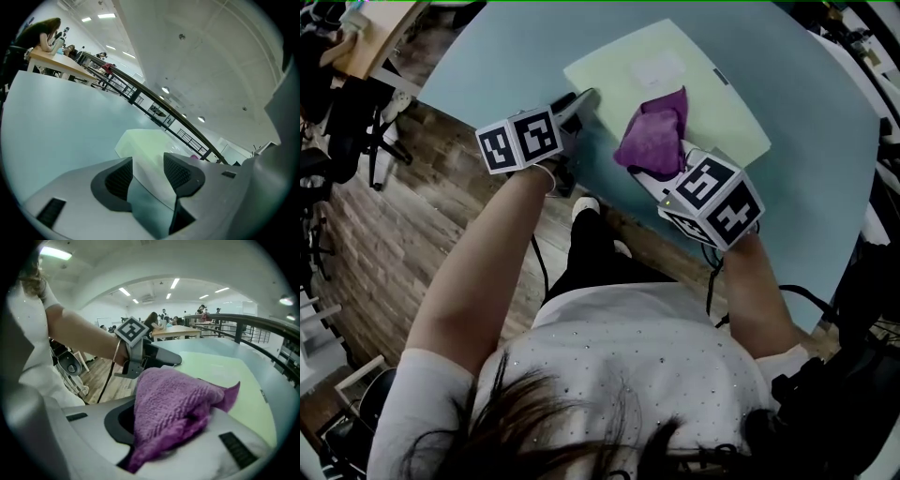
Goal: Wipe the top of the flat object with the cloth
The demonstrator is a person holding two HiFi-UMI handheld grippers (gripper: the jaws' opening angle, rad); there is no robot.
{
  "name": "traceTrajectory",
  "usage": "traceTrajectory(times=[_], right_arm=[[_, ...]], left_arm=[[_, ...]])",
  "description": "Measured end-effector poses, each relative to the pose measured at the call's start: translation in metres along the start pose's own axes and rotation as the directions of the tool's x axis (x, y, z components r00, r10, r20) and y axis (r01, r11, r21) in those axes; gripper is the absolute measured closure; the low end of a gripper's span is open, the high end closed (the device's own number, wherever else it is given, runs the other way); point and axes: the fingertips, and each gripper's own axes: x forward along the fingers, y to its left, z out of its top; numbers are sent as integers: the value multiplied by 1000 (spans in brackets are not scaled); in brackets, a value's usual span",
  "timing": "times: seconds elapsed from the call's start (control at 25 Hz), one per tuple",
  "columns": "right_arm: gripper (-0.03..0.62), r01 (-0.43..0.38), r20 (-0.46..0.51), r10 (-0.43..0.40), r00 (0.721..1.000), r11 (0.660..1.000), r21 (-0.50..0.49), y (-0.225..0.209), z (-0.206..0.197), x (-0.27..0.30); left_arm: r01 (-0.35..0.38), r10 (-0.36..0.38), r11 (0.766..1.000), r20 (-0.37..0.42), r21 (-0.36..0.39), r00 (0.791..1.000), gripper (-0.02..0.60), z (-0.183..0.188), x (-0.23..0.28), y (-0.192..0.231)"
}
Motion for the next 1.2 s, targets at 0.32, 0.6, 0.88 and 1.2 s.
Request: traceTrajectory(times=[0.32, 0.6, 0.88, 1.2], right_arm=[[562, 94, -41, -91, 995, 990, 102, -46, -23, -28], [560, 216, -76, -205, 976, 955, 202, -111, -52, -65], [562, 244, -14, -255, 967, 904, 350, -152, -73, -96], [562, 311, 17, -340, 940, 879, 362, -162, -67, -105]], left_arm=[[-12, 12, 1000, 7, 17, 1000, 380, 0, 1, 0], [-13, 13, 1000, 11, 17, 1000, 380, 0, 0, 1], [-12, 12, 1000, 7, 19, 1000, 380, 0, 1, -1], [-18, 18, 1000, 15, 23, 1000, 380, 1, 1, 0]])
